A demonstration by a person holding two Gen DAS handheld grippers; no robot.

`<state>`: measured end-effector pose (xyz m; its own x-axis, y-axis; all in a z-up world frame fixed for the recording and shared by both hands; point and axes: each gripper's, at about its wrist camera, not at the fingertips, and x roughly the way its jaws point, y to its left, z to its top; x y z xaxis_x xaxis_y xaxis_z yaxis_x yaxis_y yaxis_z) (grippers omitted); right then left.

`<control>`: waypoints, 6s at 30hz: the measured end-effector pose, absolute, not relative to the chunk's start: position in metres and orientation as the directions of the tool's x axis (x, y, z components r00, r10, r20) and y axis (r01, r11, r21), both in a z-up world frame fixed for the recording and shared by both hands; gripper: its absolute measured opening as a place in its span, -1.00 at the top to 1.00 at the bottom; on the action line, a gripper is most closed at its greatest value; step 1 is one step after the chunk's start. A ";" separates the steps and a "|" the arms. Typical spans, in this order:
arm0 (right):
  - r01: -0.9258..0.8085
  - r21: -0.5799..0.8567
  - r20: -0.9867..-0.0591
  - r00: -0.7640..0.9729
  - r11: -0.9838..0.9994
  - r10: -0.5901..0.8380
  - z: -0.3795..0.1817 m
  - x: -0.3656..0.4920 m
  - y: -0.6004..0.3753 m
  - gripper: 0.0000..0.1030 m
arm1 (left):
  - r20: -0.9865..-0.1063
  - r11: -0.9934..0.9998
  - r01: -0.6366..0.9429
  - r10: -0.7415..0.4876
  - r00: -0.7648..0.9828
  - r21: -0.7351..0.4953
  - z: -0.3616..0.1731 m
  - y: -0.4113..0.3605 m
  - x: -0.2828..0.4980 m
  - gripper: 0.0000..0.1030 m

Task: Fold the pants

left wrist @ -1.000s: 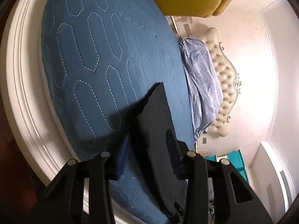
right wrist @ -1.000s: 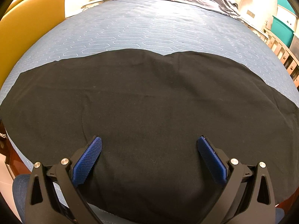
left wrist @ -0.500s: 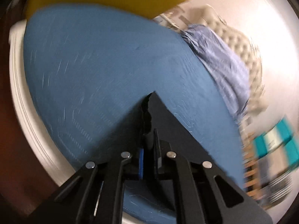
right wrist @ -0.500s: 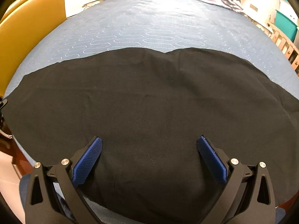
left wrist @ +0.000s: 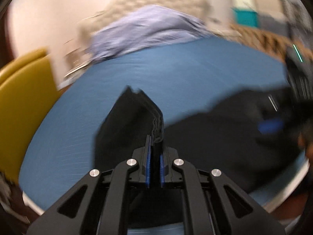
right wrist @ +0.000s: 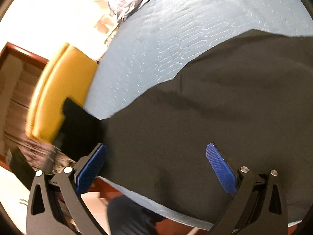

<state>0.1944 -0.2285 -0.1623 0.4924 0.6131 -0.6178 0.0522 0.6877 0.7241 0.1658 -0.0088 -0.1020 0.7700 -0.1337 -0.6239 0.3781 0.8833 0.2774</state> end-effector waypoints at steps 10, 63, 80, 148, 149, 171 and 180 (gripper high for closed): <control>0.069 0.881 -0.455 0.388 0.467 0.801 -0.182 0.212 -0.231 -0.87 | -0.578 0.859 0.373 -0.114 0.808 0.351 -0.153 -0.028 0.144 0.88; -0.024 0.812 -0.564 0.220 0.583 0.796 -0.150 0.233 -0.227 0.87 | -0.719 0.993 -0.121 0.090 0.689 0.008 -0.170 0.095 0.107 -0.43; -0.041 0.834 -0.510 0.322 0.550 0.798 -0.196 0.229 -0.265 -0.70 | -0.701 0.990 -0.102 0.139 0.699 0.095 -0.171 0.091 0.110 -0.53; -0.116 0.322 -0.763 0.556 0.939 0.331 -0.180 0.230 -0.195 0.91 | -0.738 0.999 0.031 0.011 0.675 0.043 -0.151 0.035 0.150 0.19; -0.115 0.321 -0.760 0.560 0.940 0.329 -0.180 0.228 -0.195 0.91 | -0.742 0.999 0.032 0.012 0.670 0.045 -0.155 0.035 0.150 0.19; -0.082 0.464 -0.726 0.535 0.882 0.432 -0.192 0.225 -0.225 0.62 | -0.788 0.990 0.083 -0.142 0.599 -0.116 -0.130 0.060 0.266 -0.31; -0.085 0.624 -0.635 0.526 0.777 0.566 -0.192 0.229 -0.252 0.08 | -0.759 0.893 0.171 -0.446 0.474 -0.417 -0.153 0.088 0.299 -0.01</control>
<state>0.2292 -0.2516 -0.1921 0.5260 0.5663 -0.6346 -0.0845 0.7772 0.6235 0.2993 0.0876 -0.1534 0.4738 -0.4457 -0.7595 0.1713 0.8926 -0.4170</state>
